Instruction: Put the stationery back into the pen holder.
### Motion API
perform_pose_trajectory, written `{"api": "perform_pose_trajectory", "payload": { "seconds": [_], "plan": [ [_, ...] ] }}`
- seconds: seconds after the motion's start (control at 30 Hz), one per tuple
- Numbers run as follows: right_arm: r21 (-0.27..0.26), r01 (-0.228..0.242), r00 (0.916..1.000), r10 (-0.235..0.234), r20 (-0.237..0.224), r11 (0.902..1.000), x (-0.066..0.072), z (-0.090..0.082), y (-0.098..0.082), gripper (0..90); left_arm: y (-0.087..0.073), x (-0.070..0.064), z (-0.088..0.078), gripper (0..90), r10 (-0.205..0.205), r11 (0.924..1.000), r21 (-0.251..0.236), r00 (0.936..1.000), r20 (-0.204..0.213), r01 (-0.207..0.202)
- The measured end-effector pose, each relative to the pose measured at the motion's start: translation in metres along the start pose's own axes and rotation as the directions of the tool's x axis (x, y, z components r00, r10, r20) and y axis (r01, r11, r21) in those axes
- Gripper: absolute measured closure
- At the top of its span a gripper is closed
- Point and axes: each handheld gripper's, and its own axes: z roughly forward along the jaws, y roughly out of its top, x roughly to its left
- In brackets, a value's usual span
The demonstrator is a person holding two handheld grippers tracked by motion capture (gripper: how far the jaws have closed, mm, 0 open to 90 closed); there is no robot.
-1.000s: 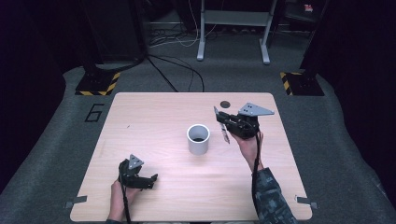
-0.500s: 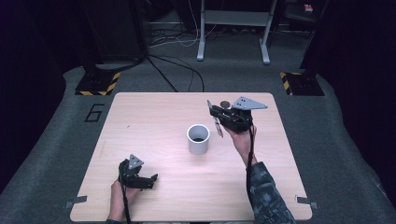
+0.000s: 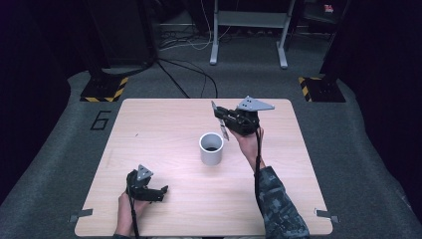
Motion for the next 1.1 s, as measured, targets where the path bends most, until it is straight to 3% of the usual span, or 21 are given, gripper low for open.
{"api": "perform_pose_trajectory", "payload": {
  "seconds": [0.37, 0.87, 1.1],
  "plan": [
    [0.008, 0.024, 0.9995, -0.024, -0.022, 0.9997, 0.010, 0.025, 0.000, 80.7, 0.000, 0.000, 0.000, 0.0, 0.000, 1.0000, -0.001, 1.0000, -0.001, 0.000],
    [0.067, 0.038, 0.9982, -0.035, -0.048, 0.9970, 0.016, 0.056, -0.020, 80.6, 0.001, 0.000, -0.001, 0.0, 0.003, 0.9999, 0.013, 1.0000, 0.006, -0.003],
    [0.094, 0.028, 0.9985, -0.023, -0.049, 0.9952, 0.011, 0.066, -0.033, 80.6, 0.001, 0.001, -0.001, 0.0, 0.007, 0.9998, 0.019, 0.9999, 0.011, -0.007]
  ]
}}
